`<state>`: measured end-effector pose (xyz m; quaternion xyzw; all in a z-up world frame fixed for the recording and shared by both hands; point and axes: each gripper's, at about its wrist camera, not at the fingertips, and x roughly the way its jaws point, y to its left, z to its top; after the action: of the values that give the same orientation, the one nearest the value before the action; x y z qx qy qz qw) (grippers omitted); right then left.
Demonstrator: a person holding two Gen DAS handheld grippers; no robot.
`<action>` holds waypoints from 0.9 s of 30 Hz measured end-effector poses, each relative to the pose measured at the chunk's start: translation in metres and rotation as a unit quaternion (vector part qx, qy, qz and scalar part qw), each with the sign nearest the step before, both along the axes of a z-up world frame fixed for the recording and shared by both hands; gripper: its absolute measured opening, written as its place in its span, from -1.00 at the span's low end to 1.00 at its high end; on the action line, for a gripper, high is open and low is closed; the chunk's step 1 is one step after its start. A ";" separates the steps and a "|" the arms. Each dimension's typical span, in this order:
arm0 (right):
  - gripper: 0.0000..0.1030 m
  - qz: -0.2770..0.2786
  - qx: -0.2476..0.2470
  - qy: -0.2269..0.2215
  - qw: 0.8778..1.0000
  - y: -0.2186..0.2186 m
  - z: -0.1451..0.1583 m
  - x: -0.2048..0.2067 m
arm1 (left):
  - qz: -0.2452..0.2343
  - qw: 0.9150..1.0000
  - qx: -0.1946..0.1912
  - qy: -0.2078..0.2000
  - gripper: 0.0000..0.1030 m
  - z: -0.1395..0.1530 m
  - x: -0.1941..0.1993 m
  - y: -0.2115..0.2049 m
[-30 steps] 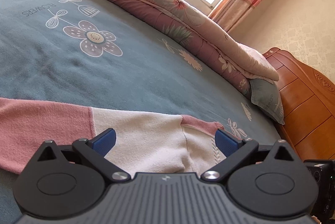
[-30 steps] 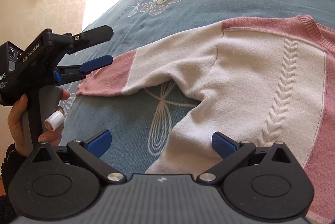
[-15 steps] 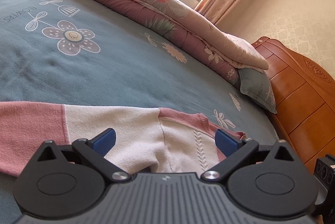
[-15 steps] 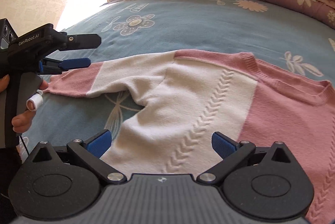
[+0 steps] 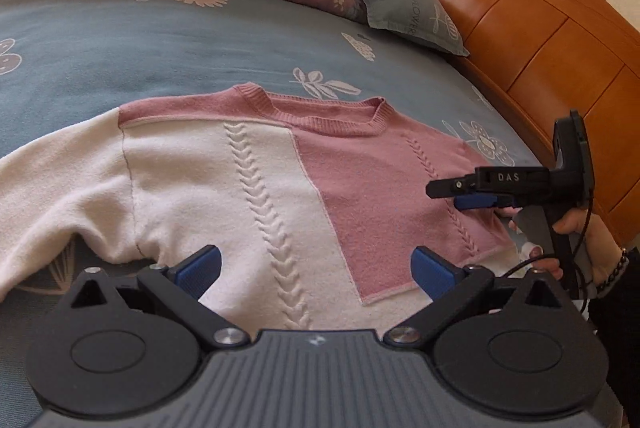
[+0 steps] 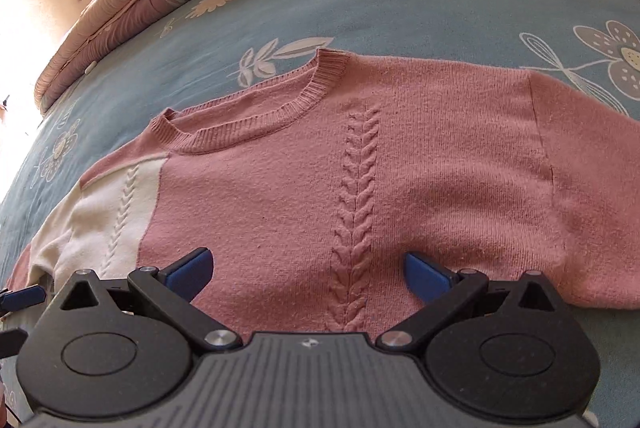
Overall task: Fold clothes
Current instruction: 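Move the right gripper across the sweater to the extended sleeve's cuff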
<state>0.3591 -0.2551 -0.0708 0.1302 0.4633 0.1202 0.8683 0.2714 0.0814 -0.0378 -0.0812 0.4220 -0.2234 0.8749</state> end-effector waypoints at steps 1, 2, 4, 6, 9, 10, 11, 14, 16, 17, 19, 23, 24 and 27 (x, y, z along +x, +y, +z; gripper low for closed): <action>1.00 0.006 -0.008 -0.009 1.000 0.001 0.000 0.004 | -0.014 1.000 0.015 0.006 0.95 -0.006 0.000 -0.011; 1.00 0.011 -0.016 -0.014 1.000 0.002 0.000 0.009 | -0.021 0.999 0.028 0.013 0.95 -0.013 0.001 -0.019; 1.00 0.012 -0.016 -0.009 1.000 0.001 0.003 0.013 | -0.028 0.998 0.056 0.029 0.95 -0.027 0.001 -0.030; 1.00 0.012 -0.019 -0.008 1.000 -0.001 0.013 0.007 | -0.033 0.997 0.067 0.017 0.98 -0.029 -0.002 -0.032; 1.00 0.028 -0.006 -0.024 0.999 -0.011 0.026 -0.019 | -0.028 0.998 0.048 0.023 0.98 -0.029 -0.001 -0.025; 1.00 0.031 -0.005 -0.018 0.999 -0.015 0.025 -0.026 | -0.027 0.999 0.041 0.024 0.98 -0.029 0.000 -0.023; 1.00 0.029 -0.012 -0.007 0.999 -0.019 0.021 -0.032 | -0.026 0.999 0.033 0.026 0.98 -0.029 0.001 -0.020; 1.00 0.013 -0.039 0.017 0.999 -0.033 0.003 -0.048 | -0.025 0.999 0.022 0.026 0.98 -0.030 0.003 -0.018; 1.00 0.001 -0.027 0.008 1.000 -0.043 0.002 -0.066 | -0.024 0.999 0.016 0.025 0.99 -0.030 0.003 -0.017; 1.00 -0.005 -0.025 0.011 1.000 -0.046 0.002 -0.073 | -0.025 0.999 0.015 0.025 0.99 -0.030 0.004 -0.017; 1.00 -0.006 -0.035 0.011 0.999 -0.047 0.005 -0.085 | -0.026 0.999 0.015 0.023 0.99 -0.031 0.004 -0.017; 1.00 0.020 -0.079 -0.030 0.996 -0.028 0.026 -0.091 | -0.026 0.999 0.015 0.020 0.99 -0.031 0.004 -0.018; 1.00 0.026 -0.086 -0.042 0.995 -0.024 0.031 -0.090 | -0.027 0.999 0.015 0.019 0.99 -0.031 0.004 -0.017; 1.00 0.029 -0.078 -0.059 0.995 -0.018 0.033 -0.068 | -0.027 0.999 0.011 0.020 0.99 -0.031 0.005 -0.016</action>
<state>0.2910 -0.2734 -0.0376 0.0413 0.4228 0.1158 0.8979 0.2768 0.0655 -0.0691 -0.0643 0.4441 -0.2405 0.8607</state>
